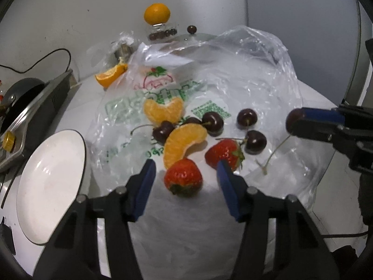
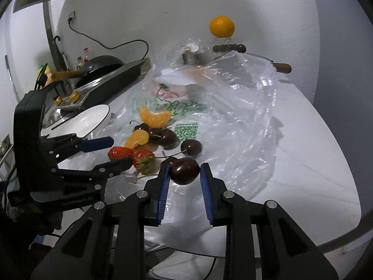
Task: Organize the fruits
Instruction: 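Grasp a strawberry with the left tool while the right tool grasps a cherry, then carry the strawberry and cherry over the white plate with both tools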
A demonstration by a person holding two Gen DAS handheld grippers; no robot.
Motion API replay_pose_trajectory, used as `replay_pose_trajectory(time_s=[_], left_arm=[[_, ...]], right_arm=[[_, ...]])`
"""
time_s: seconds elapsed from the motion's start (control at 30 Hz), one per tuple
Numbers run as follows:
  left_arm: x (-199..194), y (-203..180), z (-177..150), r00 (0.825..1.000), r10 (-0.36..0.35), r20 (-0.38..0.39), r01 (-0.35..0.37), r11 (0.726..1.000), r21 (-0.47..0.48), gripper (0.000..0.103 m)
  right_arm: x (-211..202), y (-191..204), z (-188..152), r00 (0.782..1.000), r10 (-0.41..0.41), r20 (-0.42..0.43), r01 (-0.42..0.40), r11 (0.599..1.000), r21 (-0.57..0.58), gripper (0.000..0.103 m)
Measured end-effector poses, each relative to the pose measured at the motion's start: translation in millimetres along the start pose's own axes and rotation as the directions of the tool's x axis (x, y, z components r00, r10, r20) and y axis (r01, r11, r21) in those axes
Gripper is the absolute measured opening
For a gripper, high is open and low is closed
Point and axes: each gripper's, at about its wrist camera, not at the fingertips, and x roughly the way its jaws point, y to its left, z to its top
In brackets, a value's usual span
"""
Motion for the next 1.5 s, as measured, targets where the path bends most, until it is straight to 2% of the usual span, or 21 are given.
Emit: replay_pose_trajectory(time_s=[0.13,0.2,0.27,0.4,0.93,1.17,1.43,1.5], left_arm=[[1,3,-3,0.999,-0.027,-0.021,0.027,1.0,-0.01,0.055],[3,8,-4,0.998,-0.051,-0.036,0.05,0.998,-0.032,0.049],[6,11,-6,0.997,-0.053,-0.05,0.051,0.998,-0.04,0.035],[2,21,-9,0.994,-0.105,-0.044,0.1,0.991,-0.093,0.034],[-35,22,-3,0.989,-0.132,0.072,0.138,0.986,-0.095,0.034],[-49,31,-5,0.988,-0.118,0.103,0.129,0.987,-0.099,0.034],[-62,45,-9,0.987,-0.095,0.128,0.111,0.986,-0.123,0.034],[-67,49,-8,0.987,-0.086,0.135,0.103,0.986,-0.128,0.034]], right_arm=[[-2,-2,1,1.0,-0.003,0.009,0.003,1.0,0.004,0.029],[-3,-1,1,1.0,-0.006,0.012,0.006,1.0,0.001,0.029],[-5,1,2,1.0,-0.008,0.014,0.008,1.0,-0.002,0.029],[-6,4,1,1.0,-0.018,0.011,0.018,1.0,-0.008,0.029],[-17,28,17,0.998,-0.044,0.05,0.047,0.997,-0.063,0.029],[5,19,9,0.996,-0.08,-0.03,0.08,0.997,-0.025,0.029],[33,9,2,0.992,-0.079,-0.095,0.078,0.997,-0.013,0.029],[39,6,0,0.99,-0.075,-0.118,0.074,0.997,-0.011,0.034]])
